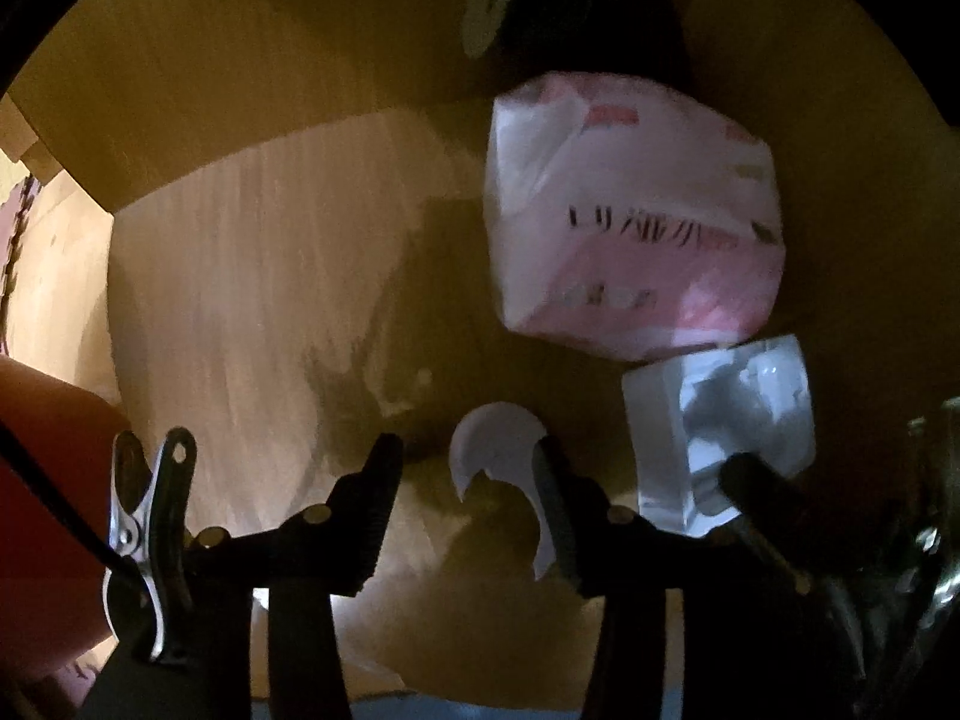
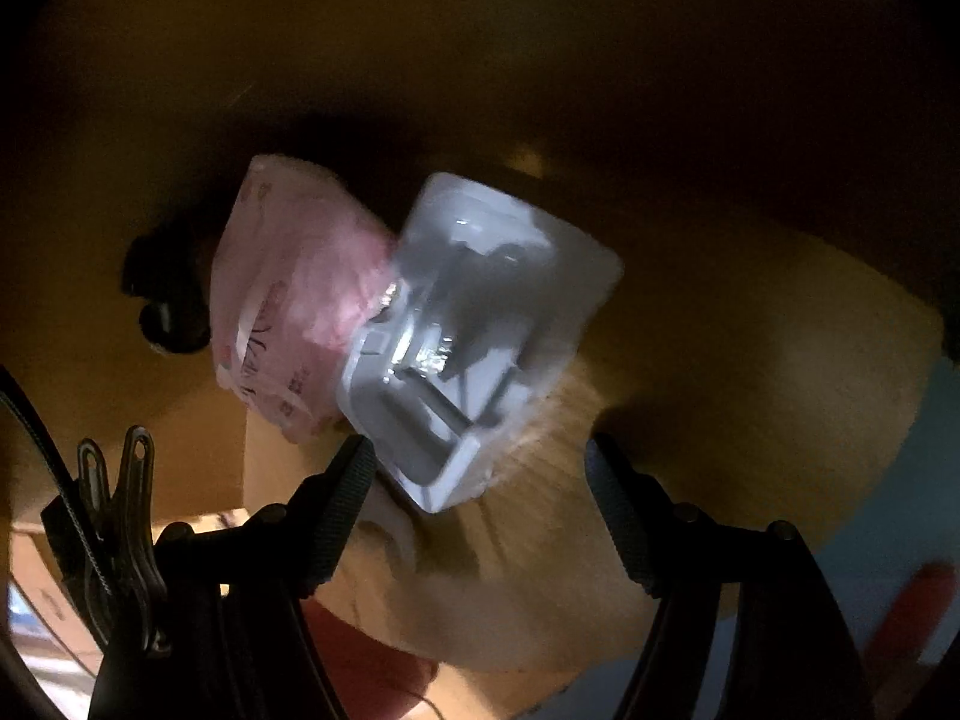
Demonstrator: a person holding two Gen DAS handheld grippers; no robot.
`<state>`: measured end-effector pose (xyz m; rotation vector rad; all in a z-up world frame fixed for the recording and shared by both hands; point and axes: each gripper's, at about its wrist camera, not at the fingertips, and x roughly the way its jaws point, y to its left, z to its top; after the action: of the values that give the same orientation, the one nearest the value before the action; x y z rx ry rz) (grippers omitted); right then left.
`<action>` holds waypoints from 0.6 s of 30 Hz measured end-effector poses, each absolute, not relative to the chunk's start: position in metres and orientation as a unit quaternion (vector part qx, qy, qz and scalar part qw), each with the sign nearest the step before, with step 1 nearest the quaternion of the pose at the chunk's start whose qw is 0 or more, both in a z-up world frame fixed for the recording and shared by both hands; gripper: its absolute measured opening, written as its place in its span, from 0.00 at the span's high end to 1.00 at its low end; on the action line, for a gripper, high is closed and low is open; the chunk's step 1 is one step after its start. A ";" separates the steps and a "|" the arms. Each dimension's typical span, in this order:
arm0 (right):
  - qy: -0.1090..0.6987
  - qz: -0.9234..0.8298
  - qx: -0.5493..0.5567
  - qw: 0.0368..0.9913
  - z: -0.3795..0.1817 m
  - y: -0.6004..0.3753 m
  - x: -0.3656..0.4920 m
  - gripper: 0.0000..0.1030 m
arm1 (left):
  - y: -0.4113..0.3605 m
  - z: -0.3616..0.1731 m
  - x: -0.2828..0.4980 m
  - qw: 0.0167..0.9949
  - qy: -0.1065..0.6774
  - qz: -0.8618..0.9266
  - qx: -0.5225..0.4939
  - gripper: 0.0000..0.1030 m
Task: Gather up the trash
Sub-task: 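Close the left gripper on the white hook piece while the right gripper grasps the white plastic tray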
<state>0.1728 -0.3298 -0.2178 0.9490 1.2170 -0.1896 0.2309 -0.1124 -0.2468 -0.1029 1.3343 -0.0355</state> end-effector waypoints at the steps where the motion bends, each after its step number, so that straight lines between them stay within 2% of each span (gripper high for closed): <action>1: 0.556 -0.086 0.409 0.718 -0.218 -0.328 0.175 0.52 | -0.115 -0.249 0.230 0.782 0.620 -0.021 -0.048 0.52; 3: 0.565 -0.086 0.385 0.724 -0.221 -0.327 0.174 0.78 | -0.121 -0.251 0.230 0.789 0.613 -0.024 -0.037 0.48; 4: 0.568 -0.089 0.381 0.724 -0.223 -0.328 0.173 0.85 | -0.122 -0.253 0.231 0.791 0.610 -0.026 -0.027 0.47; 10: 0.567 -0.092 0.378 0.726 -0.226 -0.329 0.171 0.87 | -0.157 -0.254 0.215 0.809 0.586 -0.018 0.034 0.45; 13: 0.566 -0.091 0.387 0.722 -0.230 -0.334 0.169 0.88 | -0.165 -0.250 0.214 0.814 0.579 -0.018 0.033 0.58; 18: 0.559 -0.086 0.383 0.730 -0.228 -0.339 0.170 0.89 | -0.160 -0.247 0.215 0.809 0.588 -0.014 0.009 0.59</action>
<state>0.1701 -0.3387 -0.2281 0.8435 1.2312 -0.1892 0.2153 -0.1601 -0.2470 0.0189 1.2568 -0.0299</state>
